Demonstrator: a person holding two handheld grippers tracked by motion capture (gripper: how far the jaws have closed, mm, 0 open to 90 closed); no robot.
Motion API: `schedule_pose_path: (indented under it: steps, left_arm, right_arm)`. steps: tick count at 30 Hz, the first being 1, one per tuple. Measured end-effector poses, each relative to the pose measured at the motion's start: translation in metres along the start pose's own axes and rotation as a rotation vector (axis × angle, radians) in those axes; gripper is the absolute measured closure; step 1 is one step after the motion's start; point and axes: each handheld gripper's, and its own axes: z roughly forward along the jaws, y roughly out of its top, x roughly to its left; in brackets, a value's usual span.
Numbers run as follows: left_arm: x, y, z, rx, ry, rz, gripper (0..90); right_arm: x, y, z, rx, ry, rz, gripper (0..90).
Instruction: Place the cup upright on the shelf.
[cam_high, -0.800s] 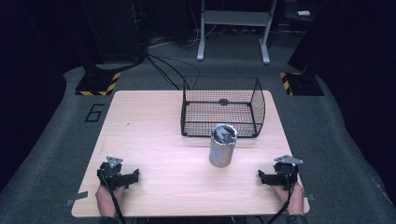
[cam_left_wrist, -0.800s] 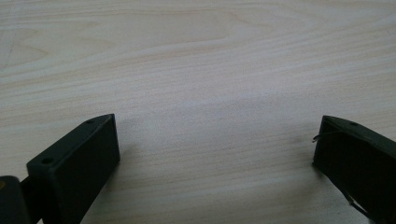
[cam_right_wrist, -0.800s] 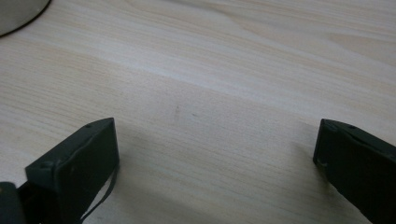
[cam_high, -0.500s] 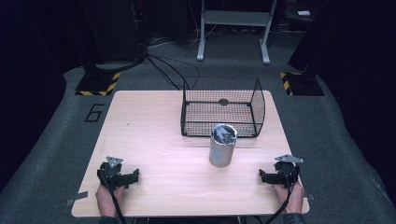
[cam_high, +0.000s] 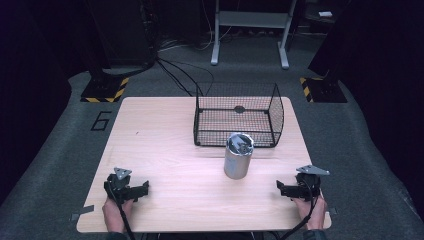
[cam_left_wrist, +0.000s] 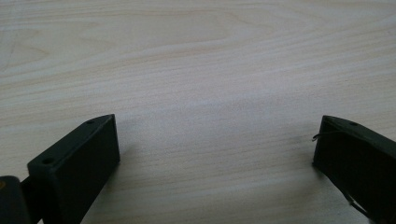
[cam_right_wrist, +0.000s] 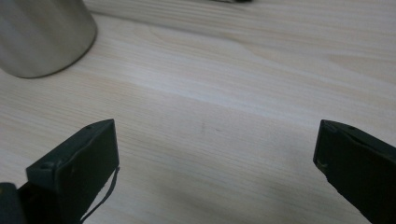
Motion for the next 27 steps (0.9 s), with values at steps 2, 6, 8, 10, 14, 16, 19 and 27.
schedule_pose_path:
  steps: [2,6,8,10,14,16,19,27]
  left_arm:
    - [0.000,0.000,0.000,0.000,0.000,0.000,0.1]
    - [0.000,0.000,0.000,0.000,0.000,0.000,0.1]
    - [0.000,0.000,0.000,-0.001,0.000,0.000,0.1]
    - [0.000,0.000,0.000,-0.001,0.001,0.000,0.1]
    - [0.000,0.000,0.000,0.002,-0.001,0.001,0.1]
    - [0.000,0.000,0.000,-0.001,0.000,0.000,0.1]
    - [0.000,0.000,-0.001,0.007,-0.001,0.003,0.1]
    - [0.000,0.000,0.000,0.004,0.001,0.005,0.1]
  right_arm:
    - [0.002,0.001,-0.002,-0.003,0.006,-0.001,0.0]
    - [0.012,0.008,-0.010,-0.031,0.039,-0.006,0.0]
    - [0.015,0.010,-0.012,-0.045,0.055,-0.015,0.0]
    - [0.019,0.012,-0.013,-0.050,0.070,-0.023,0.0]
    - [0.027,0.018,-0.016,-0.070,0.095,-0.035,0.0]
    - [0.028,0.019,-0.017,-0.068,0.102,-0.040,0.0]
    - [0.033,0.024,-0.018,-0.072,0.119,-0.049,0.0]
    - [0.044,0.034,-0.016,-0.086,0.159,-0.067,0.0]
